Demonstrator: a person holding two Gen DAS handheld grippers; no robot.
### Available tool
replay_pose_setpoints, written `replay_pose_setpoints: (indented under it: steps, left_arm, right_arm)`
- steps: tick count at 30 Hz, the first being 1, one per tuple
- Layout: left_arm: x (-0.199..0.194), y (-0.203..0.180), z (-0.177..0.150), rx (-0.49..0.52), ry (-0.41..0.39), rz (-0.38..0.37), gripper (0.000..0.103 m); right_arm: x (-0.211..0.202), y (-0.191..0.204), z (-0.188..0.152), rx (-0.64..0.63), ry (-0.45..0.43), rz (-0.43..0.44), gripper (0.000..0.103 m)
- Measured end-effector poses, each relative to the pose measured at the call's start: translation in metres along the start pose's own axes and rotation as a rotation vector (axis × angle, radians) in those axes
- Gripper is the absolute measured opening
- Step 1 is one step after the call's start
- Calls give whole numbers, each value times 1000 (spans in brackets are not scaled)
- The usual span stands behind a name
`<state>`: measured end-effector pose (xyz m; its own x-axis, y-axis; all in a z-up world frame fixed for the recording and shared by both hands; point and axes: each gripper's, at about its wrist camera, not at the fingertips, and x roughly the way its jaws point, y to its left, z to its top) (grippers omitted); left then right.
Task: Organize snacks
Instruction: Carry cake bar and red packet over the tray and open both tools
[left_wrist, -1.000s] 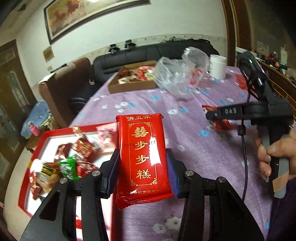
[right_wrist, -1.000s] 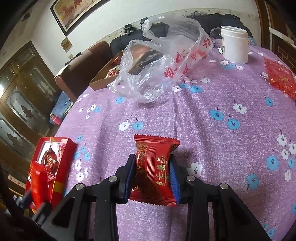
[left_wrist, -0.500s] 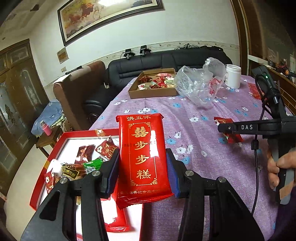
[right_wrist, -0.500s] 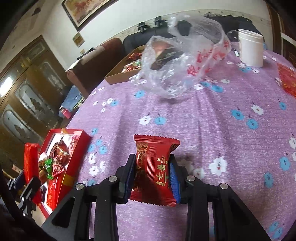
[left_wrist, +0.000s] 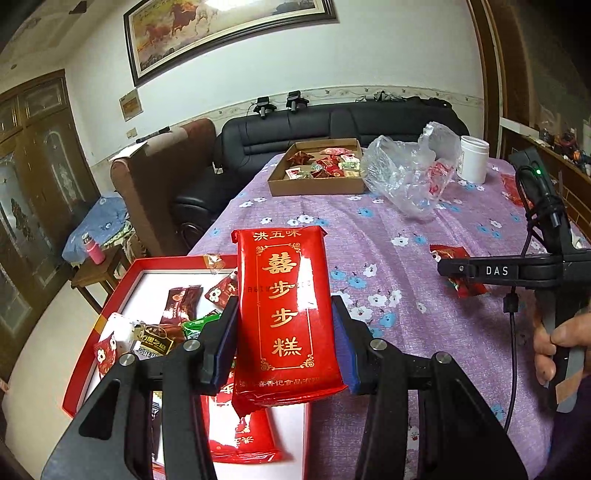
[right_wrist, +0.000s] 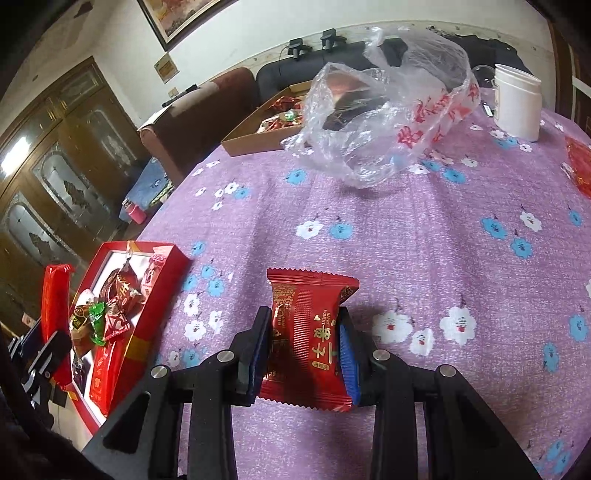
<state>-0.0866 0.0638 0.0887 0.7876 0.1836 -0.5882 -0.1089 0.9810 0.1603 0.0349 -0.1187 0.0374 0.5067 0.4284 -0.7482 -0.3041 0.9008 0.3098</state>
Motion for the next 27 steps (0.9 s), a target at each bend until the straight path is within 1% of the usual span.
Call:
replay_pose_setpoints:
  steps: [5,8,13,18,22,27]
  left_arm:
    - [-4,24,0,-34,-11,6,45]
    - [-4,52,-3,-69,-11,44,45]
    - [2,100,-15,-144,15,106,45]
    - [9,134,-29,-211,42,101,45]
    - [14,145,-36,-232,59,99,45]
    - [22,145,-40,-226,73,98,45]
  right_arm:
    - [-4,16,1,-5,-2,43,34]
    - [-4,40,0,-49,4,66,34]
    - [8,94,-3,-127,30,123,34]
    - [23,151,-10,-209,57,186,34]
    - [34,194,-21,-277,82,220,34]
    - [52,231,-44,-345,117,249,34]
